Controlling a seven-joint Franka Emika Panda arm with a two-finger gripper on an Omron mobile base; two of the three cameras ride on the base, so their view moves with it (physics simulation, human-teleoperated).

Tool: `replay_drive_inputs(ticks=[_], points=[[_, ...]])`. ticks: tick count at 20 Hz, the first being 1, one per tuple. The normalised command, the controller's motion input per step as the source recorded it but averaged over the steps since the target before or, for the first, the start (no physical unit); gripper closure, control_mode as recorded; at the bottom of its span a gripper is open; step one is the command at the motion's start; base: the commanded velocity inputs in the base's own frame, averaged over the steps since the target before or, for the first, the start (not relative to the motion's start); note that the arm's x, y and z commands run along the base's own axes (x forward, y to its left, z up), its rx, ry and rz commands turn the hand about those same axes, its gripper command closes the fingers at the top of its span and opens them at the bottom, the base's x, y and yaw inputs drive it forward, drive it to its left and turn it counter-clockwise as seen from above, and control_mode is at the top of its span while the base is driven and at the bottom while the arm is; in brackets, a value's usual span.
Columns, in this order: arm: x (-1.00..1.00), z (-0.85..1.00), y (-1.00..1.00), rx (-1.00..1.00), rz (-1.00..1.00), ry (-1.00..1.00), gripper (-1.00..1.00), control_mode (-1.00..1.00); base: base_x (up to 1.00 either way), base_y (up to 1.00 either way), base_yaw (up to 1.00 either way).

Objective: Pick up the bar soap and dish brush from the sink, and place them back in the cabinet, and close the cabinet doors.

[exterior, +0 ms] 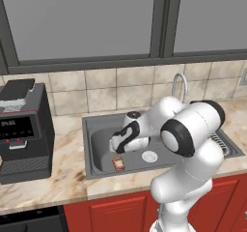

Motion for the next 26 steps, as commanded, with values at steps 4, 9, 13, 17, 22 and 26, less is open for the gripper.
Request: replay_drive_inputs(ticks=[4,9,13,17,22,26], points=[[0.25,-0.23,0.02,0.00,0.00,0.01,-1.00,-1.00,0.00,0.00,0.00],[0.14,-0.27,0.02,0.00,0.00,0.01,-1.00,-1.00,0.00,0.00,0.00],[0.05,-0.26,0.03,0.00,0.00,0.00,-1.00,-1.00,0.00,0.00,0.00],[0.10,-0.19,0.01,0.00,0.00,0.00,-1.00,-1.00,0.00,0.00,0.00],[0.10,-0.15,0.00,0.00,0.00,0.00,-1.00,-1.00,0.00,0.00,0.00],[0.21,-0.17,0.02,0.00,0.00,0.00,-1.00,-1.00,0.00,0.00,0.00]])
